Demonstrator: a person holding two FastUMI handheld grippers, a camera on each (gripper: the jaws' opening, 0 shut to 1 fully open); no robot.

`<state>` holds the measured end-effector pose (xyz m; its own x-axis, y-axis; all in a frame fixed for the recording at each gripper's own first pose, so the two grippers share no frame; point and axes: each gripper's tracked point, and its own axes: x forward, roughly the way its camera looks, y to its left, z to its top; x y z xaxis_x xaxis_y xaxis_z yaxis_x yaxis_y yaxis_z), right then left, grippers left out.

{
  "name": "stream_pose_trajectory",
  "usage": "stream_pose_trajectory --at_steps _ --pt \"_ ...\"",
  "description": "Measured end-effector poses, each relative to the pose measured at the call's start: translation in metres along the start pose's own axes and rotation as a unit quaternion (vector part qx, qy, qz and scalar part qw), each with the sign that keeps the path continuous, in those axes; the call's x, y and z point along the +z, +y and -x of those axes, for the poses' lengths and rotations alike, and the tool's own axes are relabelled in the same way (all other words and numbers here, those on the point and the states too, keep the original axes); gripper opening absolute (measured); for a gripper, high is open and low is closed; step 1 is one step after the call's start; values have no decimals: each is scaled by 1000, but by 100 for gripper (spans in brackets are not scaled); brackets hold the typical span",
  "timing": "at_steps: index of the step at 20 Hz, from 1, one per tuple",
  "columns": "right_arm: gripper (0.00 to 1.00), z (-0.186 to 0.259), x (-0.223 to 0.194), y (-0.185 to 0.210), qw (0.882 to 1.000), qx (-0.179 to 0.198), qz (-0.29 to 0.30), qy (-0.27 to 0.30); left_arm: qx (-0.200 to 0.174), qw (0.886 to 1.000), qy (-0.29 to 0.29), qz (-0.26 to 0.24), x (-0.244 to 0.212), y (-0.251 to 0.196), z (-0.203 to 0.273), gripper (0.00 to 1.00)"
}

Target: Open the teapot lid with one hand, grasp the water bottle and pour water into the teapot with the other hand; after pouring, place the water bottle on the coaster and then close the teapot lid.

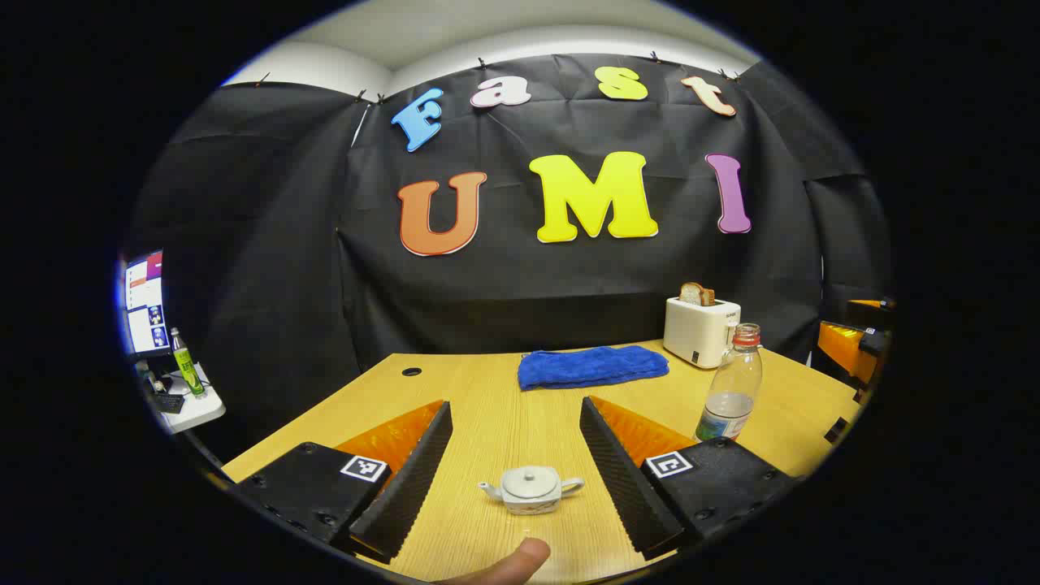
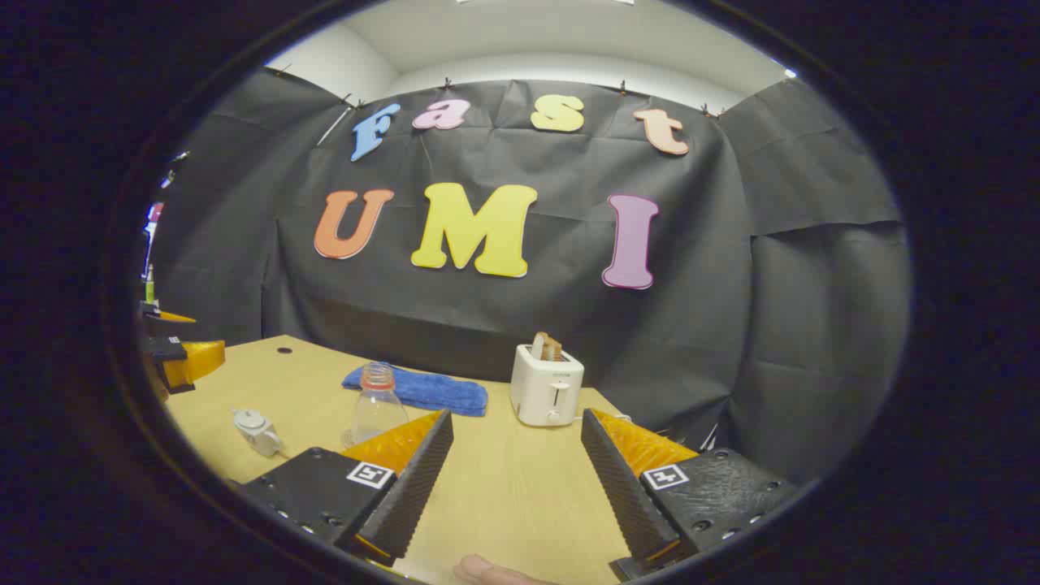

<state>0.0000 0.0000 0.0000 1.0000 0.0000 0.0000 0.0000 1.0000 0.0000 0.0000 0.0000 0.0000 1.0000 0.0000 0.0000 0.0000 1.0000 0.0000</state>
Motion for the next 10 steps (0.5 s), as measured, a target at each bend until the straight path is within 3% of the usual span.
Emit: stream_pose_trajectory --at_steps 6,10 --pt "98 2 0 7 1000 11 2 2 1 1000 2 8 0 5 -1 99" --pt "98 2 4 -2 1000 -1 -17 -5 -2 1000 -1 11 0 4 -1 99"
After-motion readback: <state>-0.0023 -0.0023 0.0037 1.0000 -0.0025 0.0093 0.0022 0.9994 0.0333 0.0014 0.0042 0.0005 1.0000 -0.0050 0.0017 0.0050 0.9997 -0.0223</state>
